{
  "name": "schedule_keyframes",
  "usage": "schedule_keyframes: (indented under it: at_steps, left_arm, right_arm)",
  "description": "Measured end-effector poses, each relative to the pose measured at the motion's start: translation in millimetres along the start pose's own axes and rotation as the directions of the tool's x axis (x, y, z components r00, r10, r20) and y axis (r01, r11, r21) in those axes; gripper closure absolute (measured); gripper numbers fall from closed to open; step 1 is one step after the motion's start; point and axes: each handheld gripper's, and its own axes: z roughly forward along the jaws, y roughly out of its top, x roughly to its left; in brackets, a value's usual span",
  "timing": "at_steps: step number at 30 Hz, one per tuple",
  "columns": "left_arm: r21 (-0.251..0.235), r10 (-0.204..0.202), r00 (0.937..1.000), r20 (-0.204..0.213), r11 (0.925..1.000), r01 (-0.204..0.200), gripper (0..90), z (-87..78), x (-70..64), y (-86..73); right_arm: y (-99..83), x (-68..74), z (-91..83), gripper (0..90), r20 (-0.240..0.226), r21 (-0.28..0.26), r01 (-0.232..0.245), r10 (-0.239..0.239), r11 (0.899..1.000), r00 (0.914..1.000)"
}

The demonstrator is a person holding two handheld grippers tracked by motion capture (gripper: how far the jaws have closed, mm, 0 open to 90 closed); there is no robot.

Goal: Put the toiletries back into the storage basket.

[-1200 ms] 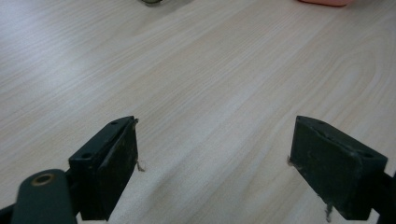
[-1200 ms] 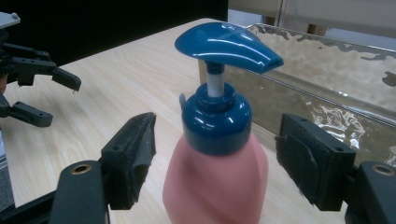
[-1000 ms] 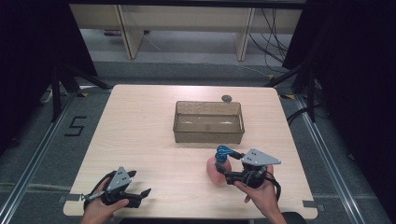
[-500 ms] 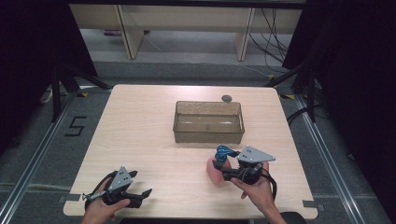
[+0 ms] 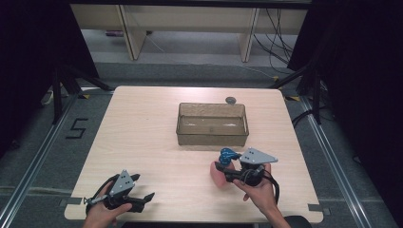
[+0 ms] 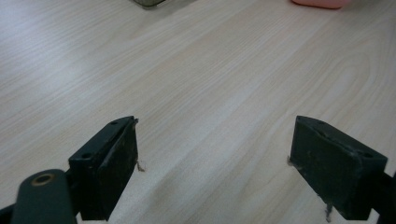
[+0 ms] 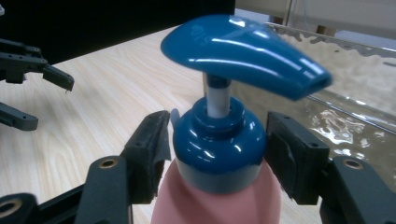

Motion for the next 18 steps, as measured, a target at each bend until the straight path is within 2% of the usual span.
schedule_keyframes:
  at_steps: [1,2,4,5,6,10,12,13,14,15,16,17,18]
  left_arm:
    - [0.001,0.000,1.0000,0.006,1.0000,0.000,14.8,0.1,0.3,-0.3]
    - [0.025,0.027,0.9996,0.004,0.9993,-0.028,14.8,-1.5,2.4,-0.1]
    - [0.012,0.020,0.9998,0.002,0.9997,-0.020,14.8,-0.2,2.3,-0.9]
    - [0.024,0.024,0.9997,0.001,0.9994,-0.024,14.8,-1.2,2.2,-0.4]
    - [0.007,0.004,1.0000,0.004,1.0000,-0.004,14.8,0.1,0.5,-0.5]
    - [0.014,0.016,0.9998,0.009,0.9998,-0.016,14.8,0.1,-0.4,0.1]
    - [0.006,0.006,0.9999,0.013,1.0000,-0.006,14.8,1.2,-1.3,0.5]
    - [0.004,0.003,1.0000,0.008,1.0000,-0.003,14.8,1.4,-2.0,0.3]
    - [0.016,0.021,0.9998,0.001,0.9996,-0.021,14.8,0.7,-1.3,0.3]
    - [0.021,0.028,0.9996,-0.001,0.9994,-0.028,14.8,0.3,-1.1,-0.1]
    - [0.020,0.029,0.9996,0.002,0.9994,-0.029,14.8,0.3,-0.9,-0.5]
    - [0.011,0.006,1.0000,0.002,0.9999,-0.006,14.8,0.4,-2.5,-0.8]
    - [0.004,-0.004,1.0000,0.005,1.0000,0.004,14.8,0.6,-2.8,-0.9]
  right_arm:
    - [0.0,0.5,0.1,42.5,-0.005,0.006,-0.004,0.004,1.000,1.0000]
    - [-0.2,2.2,0.0,43.0,-0.009,0.018,-0.026,0.026,0.999,0.9996]
    - [-0.2,0.2,1.4,44.5,-0.010,0.010,-0.008,0.008,1.000,0.9999]
    - [-0.5,-0.2,1.7,45.4,-0.006,0.008,-0.004,0.004,1.000,1.0000]
    - [-0.8,-0.4,1.9,46.4,-0.015,0.006,-0.012,0.012,1.000,0.9998]
    - [-1.3,0.5,1.2,48.1,-0.007,0.010,-0.014,0.014,1.000,0.9999]
    - [-1.2,0.9,1.2,49.2,-0.005,0.001,-0.017,0.017,1.000,0.9998]
    - [-0.4,-0.5,0.3,49.9,0.007,0.000,0.016,-0.016,1.000,0.9998]
    - [0.0,1.2,-0.2,50.9,-0.001,0.008,0.007,-0.007,1.000,1.0000]
    - [0.1,1.7,1.1,51.7,0.001,-0.010,0.019,-0.019,1.000,0.9998]
    - [0.5,2.1,0.7,52.3,0.013,-0.005,0.027,-0.027,1.000,0.9995]
    - [1.2,3.5,0.0,53.1,0.019,-0.002,0.030,-0.030,1.000,0.9994]
    - [2.1,4.5,0.4,53.5,0.033,-0.007,0.054,-0.054,0.999,0.9980]
